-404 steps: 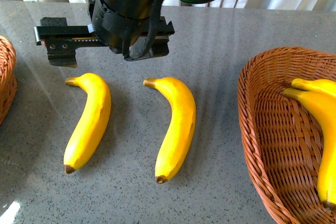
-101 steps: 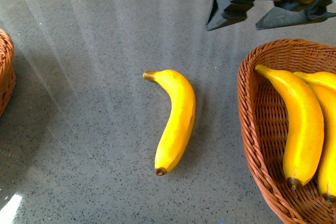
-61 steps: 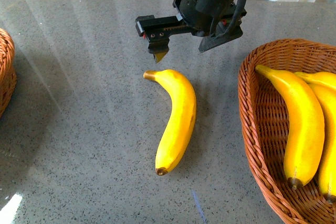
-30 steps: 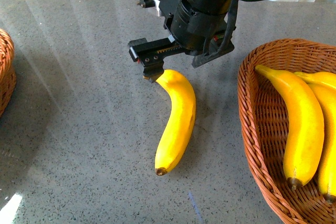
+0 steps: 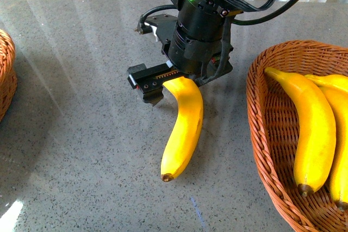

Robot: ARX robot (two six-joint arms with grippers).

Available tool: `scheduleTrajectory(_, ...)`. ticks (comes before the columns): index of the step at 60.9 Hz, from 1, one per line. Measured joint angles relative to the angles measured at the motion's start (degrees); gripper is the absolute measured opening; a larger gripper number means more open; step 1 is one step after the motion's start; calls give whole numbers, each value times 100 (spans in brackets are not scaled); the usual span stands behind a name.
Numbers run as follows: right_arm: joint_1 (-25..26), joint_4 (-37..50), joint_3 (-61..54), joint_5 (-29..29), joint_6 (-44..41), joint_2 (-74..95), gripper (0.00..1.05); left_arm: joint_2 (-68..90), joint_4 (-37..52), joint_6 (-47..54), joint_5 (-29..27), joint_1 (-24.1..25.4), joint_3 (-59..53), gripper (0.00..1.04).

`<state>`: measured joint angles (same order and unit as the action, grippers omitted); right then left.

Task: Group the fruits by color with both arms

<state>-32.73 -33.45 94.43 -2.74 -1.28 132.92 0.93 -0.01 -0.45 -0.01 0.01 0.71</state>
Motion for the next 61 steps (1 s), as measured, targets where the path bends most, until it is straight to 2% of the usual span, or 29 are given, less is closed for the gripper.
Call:
scheduleTrajectory(5, -11, 2, 0, -4, 11, 2, 93, 0, 0, 0, 0, 0, 0, 96)
scheduleTrajectory(19, 4, 2, 0, 15, 46, 2, 61, 0, 0, 0, 0, 0, 0, 96)
scheduleTrajectory(24, 24, 15, 2, -28, 109, 0, 43, 0, 0, 0, 0, 0, 0, 96)
scheduleTrajectory(27, 39, 39, 22, -138, 175, -24, 38, 0, 0, 0, 0, 0, 0, 96)
scheduleTrajectory(48, 181, 221, 149, -479, 389, -898, 36, 2, 0, 0, 0, 0, 0, 96)
scheduleTrajectory(61, 741, 299, -603, -586, 61, -2223, 36, 0, 0, 0, 0, 0, 0, 96)
